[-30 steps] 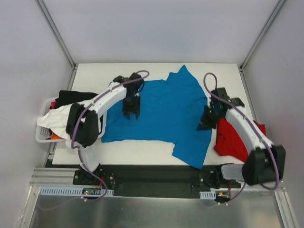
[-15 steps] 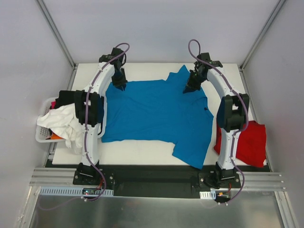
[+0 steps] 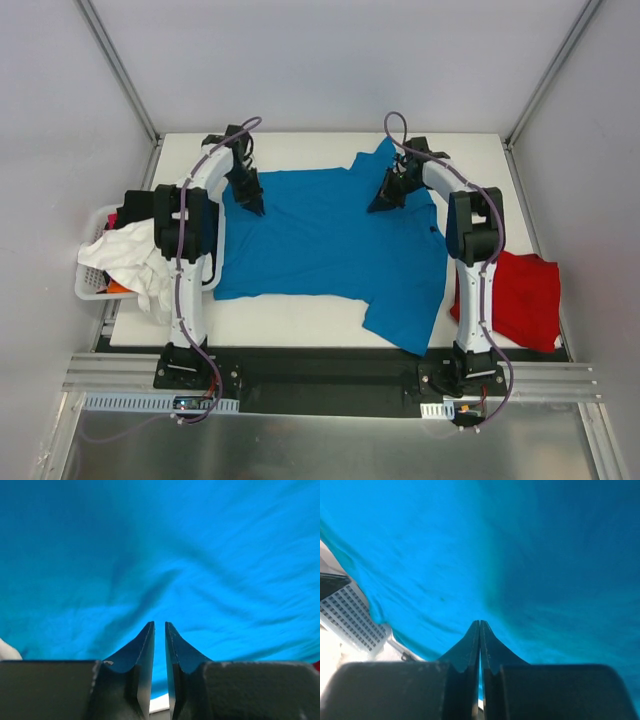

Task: Fold and stack the t-shirts
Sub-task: Flatten the tshirt out

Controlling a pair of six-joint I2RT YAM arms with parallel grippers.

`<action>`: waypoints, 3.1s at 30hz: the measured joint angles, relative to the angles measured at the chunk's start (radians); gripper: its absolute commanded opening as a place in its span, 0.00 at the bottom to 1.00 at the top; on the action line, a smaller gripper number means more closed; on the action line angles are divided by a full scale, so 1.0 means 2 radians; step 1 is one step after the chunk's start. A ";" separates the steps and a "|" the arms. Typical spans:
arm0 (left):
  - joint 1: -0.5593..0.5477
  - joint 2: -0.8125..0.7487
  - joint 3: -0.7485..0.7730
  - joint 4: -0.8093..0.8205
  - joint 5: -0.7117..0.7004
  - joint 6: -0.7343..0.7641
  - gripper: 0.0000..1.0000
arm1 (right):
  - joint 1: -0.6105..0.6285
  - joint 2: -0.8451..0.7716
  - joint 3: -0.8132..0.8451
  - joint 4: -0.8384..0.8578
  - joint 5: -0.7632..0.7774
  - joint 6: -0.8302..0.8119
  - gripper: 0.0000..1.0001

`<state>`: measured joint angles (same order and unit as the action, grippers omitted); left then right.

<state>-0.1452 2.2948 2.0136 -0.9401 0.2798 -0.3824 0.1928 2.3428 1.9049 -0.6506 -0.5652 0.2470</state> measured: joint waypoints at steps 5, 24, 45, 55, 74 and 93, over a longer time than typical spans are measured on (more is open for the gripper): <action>0.003 -0.037 -0.120 0.012 0.020 0.003 0.14 | 0.008 -0.018 -0.078 0.024 -0.025 0.000 0.01; -0.005 -0.053 -0.130 0.049 -0.052 0.016 0.14 | 0.025 -0.036 -0.099 0.053 -0.053 0.015 0.01; 0.000 0.073 0.079 0.018 -0.068 0.017 0.14 | 0.006 0.055 0.030 0.086 -0.079 0.082 0.01; 0.005 0.071 0.105 0.020 -0.105 0.017 0.15 | -0.007 0.054 0.030 0.126 -0.077 0.089 0.01; 0.003 -0.246 -0.214 0.063 -0.056 -0.080 0.45 | 0.020 -0.078 -0.077 0.023 0.002 0.005 0.01; 0.010 -0.121 -0.107 0.062 -0.046 -0.076 0.44 | -0.013 -0.052 0.034 -0.085 0.052 -0.056 0.01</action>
<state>-0.1257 2.0537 1.8000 -0.8154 0.1879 -0.5354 0.1661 2.2383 1.9732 -0.8211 -0.4606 0.1349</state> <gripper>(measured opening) 0.512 0.013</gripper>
